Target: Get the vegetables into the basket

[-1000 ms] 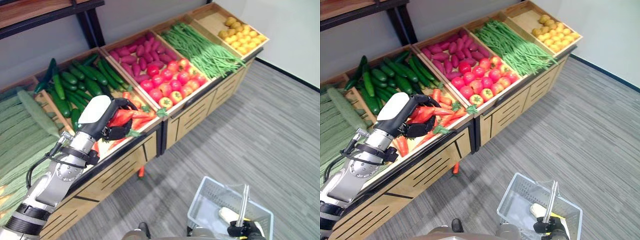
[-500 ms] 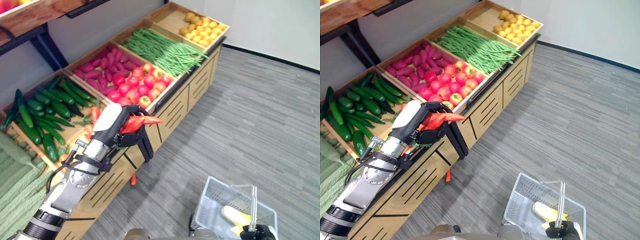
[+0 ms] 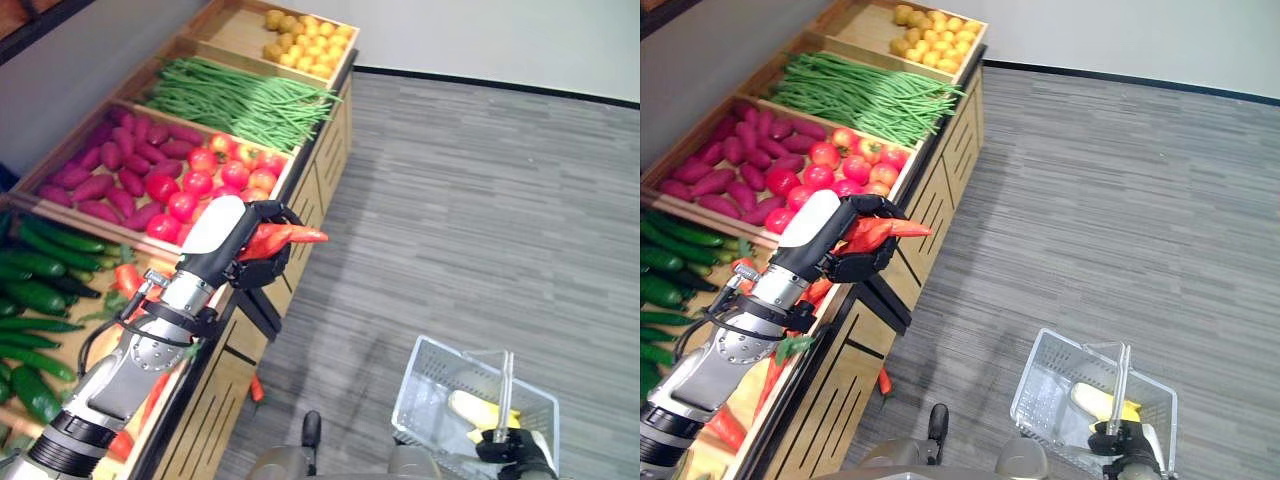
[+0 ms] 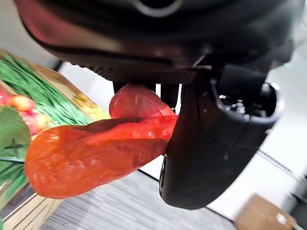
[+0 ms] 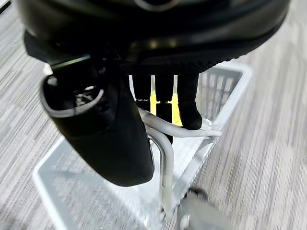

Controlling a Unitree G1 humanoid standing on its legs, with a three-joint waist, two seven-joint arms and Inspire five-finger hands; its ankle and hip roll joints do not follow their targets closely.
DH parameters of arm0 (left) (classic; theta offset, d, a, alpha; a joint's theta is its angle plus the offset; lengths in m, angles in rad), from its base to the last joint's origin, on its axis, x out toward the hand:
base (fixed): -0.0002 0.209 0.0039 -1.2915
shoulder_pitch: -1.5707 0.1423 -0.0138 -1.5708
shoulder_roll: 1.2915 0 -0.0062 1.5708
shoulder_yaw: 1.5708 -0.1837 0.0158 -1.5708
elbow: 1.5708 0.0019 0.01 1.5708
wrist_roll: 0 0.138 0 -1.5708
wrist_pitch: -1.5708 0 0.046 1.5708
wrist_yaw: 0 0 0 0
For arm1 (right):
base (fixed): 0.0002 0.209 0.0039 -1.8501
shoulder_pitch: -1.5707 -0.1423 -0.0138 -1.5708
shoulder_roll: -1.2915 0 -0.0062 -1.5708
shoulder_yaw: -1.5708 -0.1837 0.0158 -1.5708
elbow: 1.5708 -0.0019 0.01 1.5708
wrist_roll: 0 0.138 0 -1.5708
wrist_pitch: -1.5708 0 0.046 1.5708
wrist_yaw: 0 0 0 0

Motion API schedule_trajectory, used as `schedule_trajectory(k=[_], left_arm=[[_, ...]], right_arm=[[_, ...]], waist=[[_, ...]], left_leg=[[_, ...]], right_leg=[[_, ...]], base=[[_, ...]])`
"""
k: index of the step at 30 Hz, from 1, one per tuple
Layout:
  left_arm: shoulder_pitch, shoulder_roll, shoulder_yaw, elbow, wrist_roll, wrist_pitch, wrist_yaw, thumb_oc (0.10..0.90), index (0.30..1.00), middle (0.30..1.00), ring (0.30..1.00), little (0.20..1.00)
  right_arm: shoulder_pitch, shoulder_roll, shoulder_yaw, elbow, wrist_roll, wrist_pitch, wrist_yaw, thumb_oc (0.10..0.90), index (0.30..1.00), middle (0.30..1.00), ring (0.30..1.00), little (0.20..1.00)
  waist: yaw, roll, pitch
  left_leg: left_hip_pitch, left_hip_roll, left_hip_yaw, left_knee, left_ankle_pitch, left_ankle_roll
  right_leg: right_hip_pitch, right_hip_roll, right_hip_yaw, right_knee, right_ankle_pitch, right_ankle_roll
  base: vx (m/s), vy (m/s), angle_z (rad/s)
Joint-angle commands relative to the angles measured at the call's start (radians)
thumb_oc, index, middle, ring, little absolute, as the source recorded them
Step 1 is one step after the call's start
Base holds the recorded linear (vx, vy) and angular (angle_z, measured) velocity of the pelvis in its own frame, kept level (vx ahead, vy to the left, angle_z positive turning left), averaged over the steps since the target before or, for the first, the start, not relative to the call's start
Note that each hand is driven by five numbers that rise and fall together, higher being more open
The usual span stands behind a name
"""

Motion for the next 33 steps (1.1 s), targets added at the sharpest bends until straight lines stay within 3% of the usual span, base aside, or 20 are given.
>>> schedule_trajectory(k=[1,6,10,14,17,20,21,24,26,29,33], left_arm=[[-0.083,0.001,0.073,-0.124,-0.055,-0.089,0.037,0.400,0.300,0.300,0.300,0.300],[-0.079,0.011,0.094,-0.107,-0.061,-0.076,0.039,0.400,0.300,0.300,0.300,0.300],[-0.071,0.004,0.093,-0.095,-0.064,-0.073,0.031,0.400,0.300,0.300,0.300,0.300],[-0.041,-0.009,0.114,-0.093,-0.061,-0.070,0.029,0.400,0.300,0.300,0.300,0.300],[-0.007,-0.052,0.125,-0.077,-0.080,-0.064,0.033,0.400,0.300,0.300,0.300,0.300],[-0.011,-0.074,0.101,-0.063,-0.089,-0.068,0.032,0.400,0.300,0.300,0.300,0.300],[-0.018,-0.078,0.089,-0.058,-0.091,-0.073,0.035,0.400,0.300,0.300,0.300,0.300],[-0.024,-0.079,0.070,-0.062,-0.097,-0.085,0.042,0.400,0.300,0.300,0.300,0.300],[-0.032,-0.074,0.059,-0.061,-0.096,-0.085,0.044,0.400,0.300,0.300,0.300,0.300],[-0.085,-0.053,-0.006,-0.063,-0.120,-0.099,0.018,0.400,0.300,0.300,0.300,0.300],[-0.167,0.002,-0.103,-0.072,-0.161,-0.120,-0.031,0.400,0.300,0.300,0.300,0.300]], right_arm=[[-0.044,-0.073,0.039,-0.028,0.008,-0.030,-0.028,0.400,0.300,0.300,0.300,0.300],[-0.067,-0.057,0.046,-0.036,-0.002,-0.033,-0.032,0.400,0.300,0.300,0.300,0.300],[-0.057,-0.056,0.042,-0.032,-0.004,-0.036,-0.035,0.400,0.300,0.300,0.300,0.300],[-0.046,-0.056,0.041,-0.033,-0.001,-0.032,-0.038,0.400,0.300,0.300,0.300,0.300],[-0.062,-0.076,0.057,-0.052,-0.003,-0.031,-0.039,0.400,0.300,0.300,0.300,0.300],[-0.084,-0.106,0.068,-0.094,-0.013,-0.040,-0.051,0.400,0.300,0.300,0.300,0.300],[-0.097,-0.127,0.075,-0.115,-0.023,-0.042,-0.056,0.400,0.300,0.300,0.300,0.300],[-0.143,-0.173,0.097,-0.157,-0.053,-0.050,-0.066,0.400,0.300,0.300,0.300,0.300],[-0.155,-0.198,0.110,-0.188,-0.072,-0.052,-0.065,0.400,0.300,0.300,0.300,0.300],[-0.181,-0.276,0.153,-0.290,-0.098,-0.059,-0.033,0.400,0.300,0.300,0.300,0.300],[-0.241,-0.348,0.222,-0.369,-0.107,-0.072,0.002,0.400,0.300,0.300,0.300,0.300]], waist=[[0.010,-0.005,-0.067],[0.058,0.002,-0.049],[0.060,-0.015,-0.064],[0.061,-0.021,-0.080],[0.055,0.000,-0.076],[0.052,0.012,-0.058],[0.058,0.013,-0.047],[0.075,0.018,-0.045],[0.071,0.024,-0.050],[0.050,0.045,-0.082],[0.045,0.043,-0.096]], left_leg=[[-0.041,0.070,0.010,0.027,-0.055,-0.045],[-0.047,0.109,0.086,0.049,-0.053,-0.039],[-0.035,0.109,0.102,0.036,-0.045,-0.053],[-0.033,0.137,0.123,0.029,-0.027,-0.079],[-0.025,0.192,0.132,0.023,0.011,-0.119],[-0.035,0.199,0.100,0.064,0.013,-0.132],[-0.037,0.188,0.054,0.091,-0.005,-0.137],[-0.059,0.146,-0.086,0.090,-0.019,-0.143],[-0.065,0.151,-0.095,0.068,-0.007,-0.142],[-0.032,0.171,-0.054,0.000,0.011,-0.133],[0.004,0.159,-0.030,-0.022,-0.004,-0.119]], right_leg=[[-0.018,0.012,-0.012,0.102,-0.107,0.063],[-0.003,-0.038,-0.243,0.272,-0.160,0.040],[0.024,-0.027,-0.263,0.213,-0.161,0.037],[0.058,0.005,-0.276,0.091,-0.142,0.032],[0.106,0.062,-0.268,0.000,-0.141,0.010],[0.113,0.074,-0.258,-0.002,-0.149,-0.005],[0.115,0.074,-0.248,-0.001,-0.153,-0.009],[0.099,0.070,-0.219,0.000,-0.147,-0.007],[0.094,0.070,-0.211,0.000,-0.143,-0.003],[0.091,0.069,-0.212,0.000,-0.136,0.004],[0.090,0.058,-0.189,-0.002,-0.123,0.013]], base=[[-0.08,0.073,-0.85],[-0.10,0.001,-0.57],[-0.01,-0.074,-0.26],[0.00,-0.215,-0.18],[0.00,-0.379,-0.37],[-0.03,-0.147,-0.25],[-0.06,-0.079,-0.24],[-0.03,-0.028,-0.29],[0.00,0.013,-0.29],[0.04,0.039,-0.15],[0.02,0.090,-0.01]])
